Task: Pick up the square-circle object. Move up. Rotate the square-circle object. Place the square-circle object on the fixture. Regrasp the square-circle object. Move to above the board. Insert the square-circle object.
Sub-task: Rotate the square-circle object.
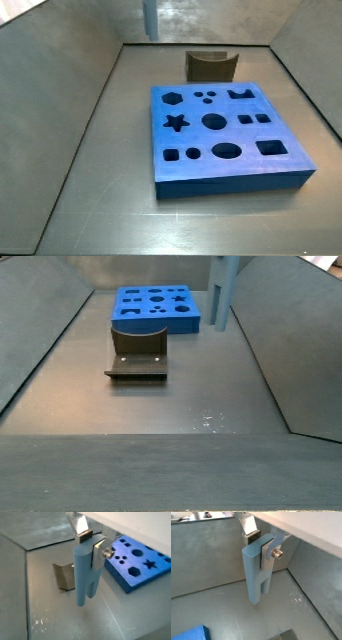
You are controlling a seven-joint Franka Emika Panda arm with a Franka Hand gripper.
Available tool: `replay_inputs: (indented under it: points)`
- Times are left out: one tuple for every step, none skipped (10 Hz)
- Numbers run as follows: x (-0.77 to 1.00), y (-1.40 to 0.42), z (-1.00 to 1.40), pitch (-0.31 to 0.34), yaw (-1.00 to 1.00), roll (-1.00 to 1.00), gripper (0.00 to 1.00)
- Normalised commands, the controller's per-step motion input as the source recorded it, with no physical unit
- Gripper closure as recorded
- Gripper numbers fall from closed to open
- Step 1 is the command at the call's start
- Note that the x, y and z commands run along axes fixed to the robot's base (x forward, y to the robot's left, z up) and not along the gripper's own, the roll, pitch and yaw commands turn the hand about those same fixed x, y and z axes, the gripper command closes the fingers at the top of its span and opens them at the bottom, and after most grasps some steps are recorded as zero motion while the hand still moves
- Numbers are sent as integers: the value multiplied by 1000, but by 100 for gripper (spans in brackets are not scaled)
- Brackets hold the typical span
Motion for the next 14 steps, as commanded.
replay_inputs:
  points:
    - [46, 17, 7, 123, -304, -186, 100]
    - [47, 17, 9, 121, -205, -183, 100]
    - [0, 0, 0, 83, -1000, -126, 100]
    - [1, 3, 1, 92, -1000, -143, 100]
    - [3, 3, 3, 114, -1000, -179, 100]
    - [8, 4, 6, 112, -762, -182, 100]
    - [13, 5, 9, 106, -524, -181, 100]
    - [17, 6, 11, 102, -350, -180, 100]
    - [20, 7, 12, 99, -206, -178, 100]
    - [0, 0, -1000, 97, -148, -178, 100]
    - [19, 2, -1000, 65, -102, -176, 100]
    - [30, 5, -1000, 37, -84, -177, 100]
    - [27, 6, -1000, 9, -73, -179, 100]
    - [23, 8, -1000, -13, -66, -183, 100]
